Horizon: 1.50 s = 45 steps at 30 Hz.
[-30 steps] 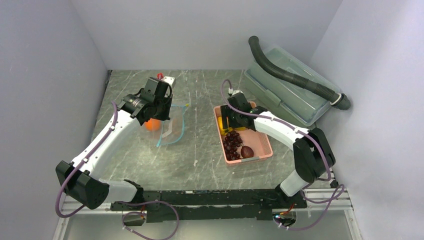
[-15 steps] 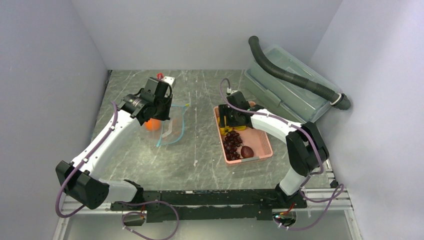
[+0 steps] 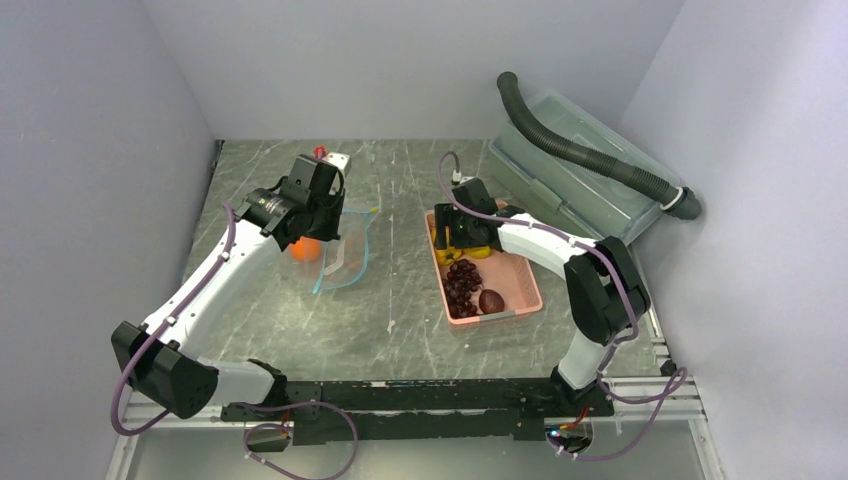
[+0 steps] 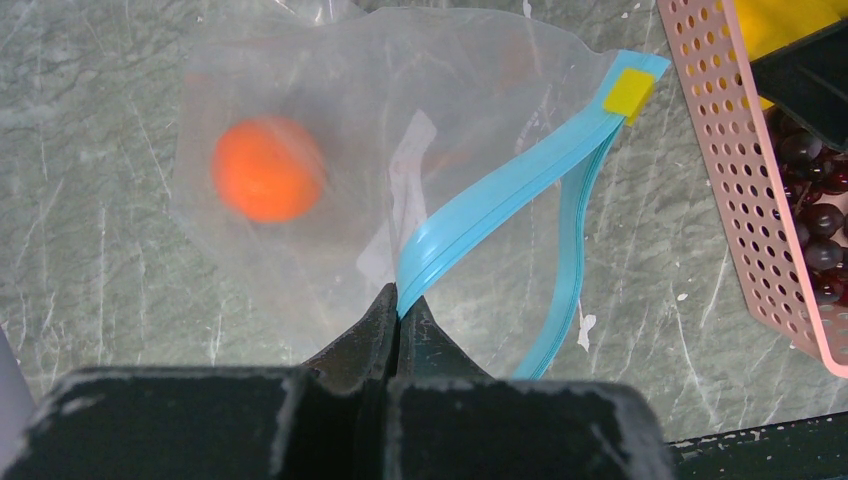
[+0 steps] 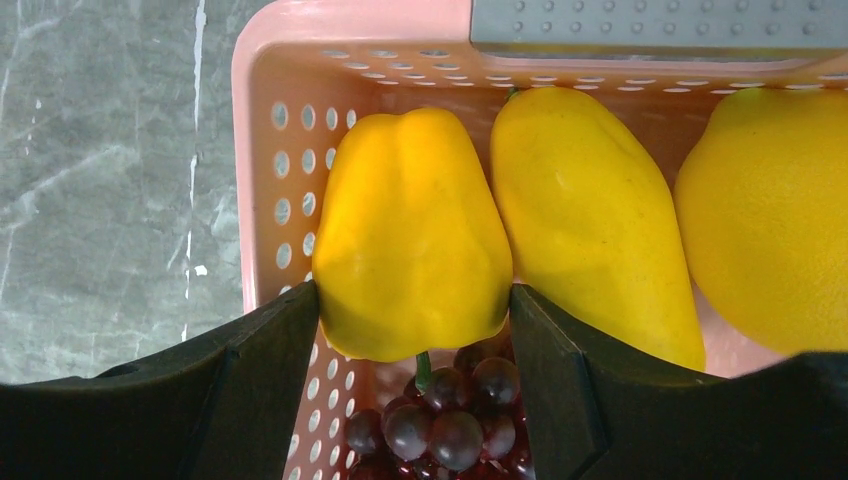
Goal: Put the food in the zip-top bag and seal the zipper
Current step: Pick up the fake vegetable from the bin.
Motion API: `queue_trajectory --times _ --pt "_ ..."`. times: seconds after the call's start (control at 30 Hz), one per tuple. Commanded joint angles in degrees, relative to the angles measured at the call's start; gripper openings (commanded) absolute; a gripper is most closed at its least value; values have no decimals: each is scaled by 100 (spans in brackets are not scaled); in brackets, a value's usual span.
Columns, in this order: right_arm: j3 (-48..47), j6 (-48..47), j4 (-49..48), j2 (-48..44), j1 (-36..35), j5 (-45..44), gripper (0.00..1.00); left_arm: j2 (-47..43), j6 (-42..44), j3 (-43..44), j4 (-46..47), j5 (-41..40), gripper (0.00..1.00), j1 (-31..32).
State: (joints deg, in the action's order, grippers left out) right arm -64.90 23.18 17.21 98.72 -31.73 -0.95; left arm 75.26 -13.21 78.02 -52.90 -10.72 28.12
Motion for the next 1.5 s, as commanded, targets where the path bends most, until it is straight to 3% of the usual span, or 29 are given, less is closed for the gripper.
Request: queue_trajectory --times 0.0,0.33,0.47,0.6,0.73,1.2,1.47 --pt "-33 51 -18 242 0 66 73 15 6 -6 161 -8 0 1" --pt "34 92 -54 213 0 210 79 12 10 -5 158 10 0 -1" --pt "6 99 -18 210 0 207 75 6 3 7 149 21 0 1" --pt "-5 108 0 131 0 167 59 -9 1 -3 158 19 0 0" --pt "-13 95 81 -79 0 9 49 -6 -5 5 158 29 0 0" --pt "92 73 371 -1153 -5 -386 47 -20 2 -5 158 22 0 0" --pt "215 22 365 -1930 -79 -5 47 -29 -8 -4 158 9 0 1"
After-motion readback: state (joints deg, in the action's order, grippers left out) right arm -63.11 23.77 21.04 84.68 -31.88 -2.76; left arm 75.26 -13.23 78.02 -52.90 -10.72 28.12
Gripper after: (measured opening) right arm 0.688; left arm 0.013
